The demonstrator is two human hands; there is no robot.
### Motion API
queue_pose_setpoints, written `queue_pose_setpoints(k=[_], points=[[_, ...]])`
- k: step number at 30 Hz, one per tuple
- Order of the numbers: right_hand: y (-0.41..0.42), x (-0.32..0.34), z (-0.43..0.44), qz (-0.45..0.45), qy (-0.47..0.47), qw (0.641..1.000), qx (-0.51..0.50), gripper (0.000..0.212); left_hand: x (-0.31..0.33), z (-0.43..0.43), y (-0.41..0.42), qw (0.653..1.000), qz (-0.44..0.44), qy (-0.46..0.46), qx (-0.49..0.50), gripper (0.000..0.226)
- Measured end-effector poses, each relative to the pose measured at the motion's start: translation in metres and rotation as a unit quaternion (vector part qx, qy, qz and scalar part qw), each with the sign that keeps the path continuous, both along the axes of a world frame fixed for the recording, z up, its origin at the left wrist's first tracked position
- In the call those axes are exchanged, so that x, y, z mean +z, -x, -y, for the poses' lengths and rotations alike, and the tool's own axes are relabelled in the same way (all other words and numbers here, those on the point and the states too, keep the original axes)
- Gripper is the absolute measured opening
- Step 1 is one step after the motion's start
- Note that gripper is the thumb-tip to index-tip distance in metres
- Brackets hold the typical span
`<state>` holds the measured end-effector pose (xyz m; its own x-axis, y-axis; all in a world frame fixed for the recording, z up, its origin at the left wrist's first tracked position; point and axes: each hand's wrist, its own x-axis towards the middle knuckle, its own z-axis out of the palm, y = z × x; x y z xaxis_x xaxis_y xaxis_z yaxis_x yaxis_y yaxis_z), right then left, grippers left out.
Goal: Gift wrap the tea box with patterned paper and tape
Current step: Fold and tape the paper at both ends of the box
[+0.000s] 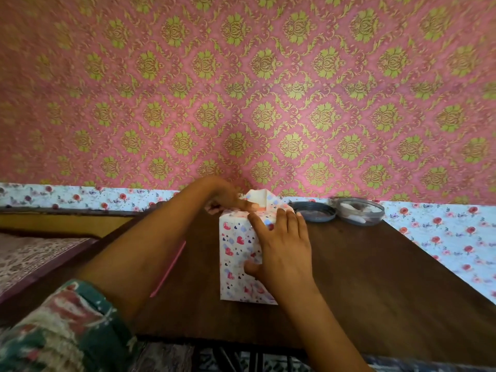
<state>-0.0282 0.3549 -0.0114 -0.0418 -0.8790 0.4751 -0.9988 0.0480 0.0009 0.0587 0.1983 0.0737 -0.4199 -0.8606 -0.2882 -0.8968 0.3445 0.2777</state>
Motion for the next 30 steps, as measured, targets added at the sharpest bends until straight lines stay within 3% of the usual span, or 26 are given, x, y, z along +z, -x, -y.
queue_pose_setpoints(k=[3, 5, 7, 9, 13, 17, 21, 23, 26, 30], points=[[0.000, 0.001, -0.002, 0.001, -0.012, 1.000, -0.007, 0.084, 0.001, 0.002, -0.015, 0.990, -0.131, -0.040, 0.015, 0.024], [0.000, 0.002, -0.003, -0.004, -0.023, 1.000, -0.010, 0.085, 0.004, -0.002, -0.022, 0.979, -0.203, 0.010, 0.022, 0.003], [0.000, 0.002, -0.002, -0.002, -0.023, 1.000, -0.010, 0.084, 0.006, -0.008, -0.025, 0.956, -0.279, 0.094, 0.009, 0.012], [0.000, 0.002, -0.002, 0.002, -0.021, 1.000, -0.008, 0.084, 0.002, -0.022, -0.024, 0.934, -0.335, 0.122, -0.012, 0.009], [0.001, -0.001, -0.002, 0.000, -0.006, 1.000, -0.009, 0.085, -0.021, -0.033, -0.010, 0.955, -0.260, 0.137, -0.030, 0.025], [0.015, 0.006, -0.003, 0.001, 0.014, 0.999, 0.030, 0.077, -0.025, -0.033, -0.005, 0.949, -0.299, 0.103, 0.001, 0.025], [0.039, 0.013, -0.010, 0.214, 0.115, 0.966, 0.090, 0.061, -0.025, -0.033, -0.013, 0.935, -0.346, 0.080, 0.006, 0.020], [0.047, 0.010, -0.010, 0.258, 0.159, 0.951, 0.061, 0.055, -0.028, -0.034, -0.015, 0.923, -0.376, 0.080, 0.004, 0.018], [0.053, 0.001, -0.003, 0.358, 0.144, 0.922, 0.029, 0.059, -0.033, -0.037, -0.015, 0.893, -0.442, 0.076, 0.023, 0.017], [0.049, -0.006, 0.010, 0.464, 0.123, 0.875, 0.064, 0.059, -0.039, -0.035, -0.027, 0.854, -0.514, 0.060, 0.061, 0.016]])
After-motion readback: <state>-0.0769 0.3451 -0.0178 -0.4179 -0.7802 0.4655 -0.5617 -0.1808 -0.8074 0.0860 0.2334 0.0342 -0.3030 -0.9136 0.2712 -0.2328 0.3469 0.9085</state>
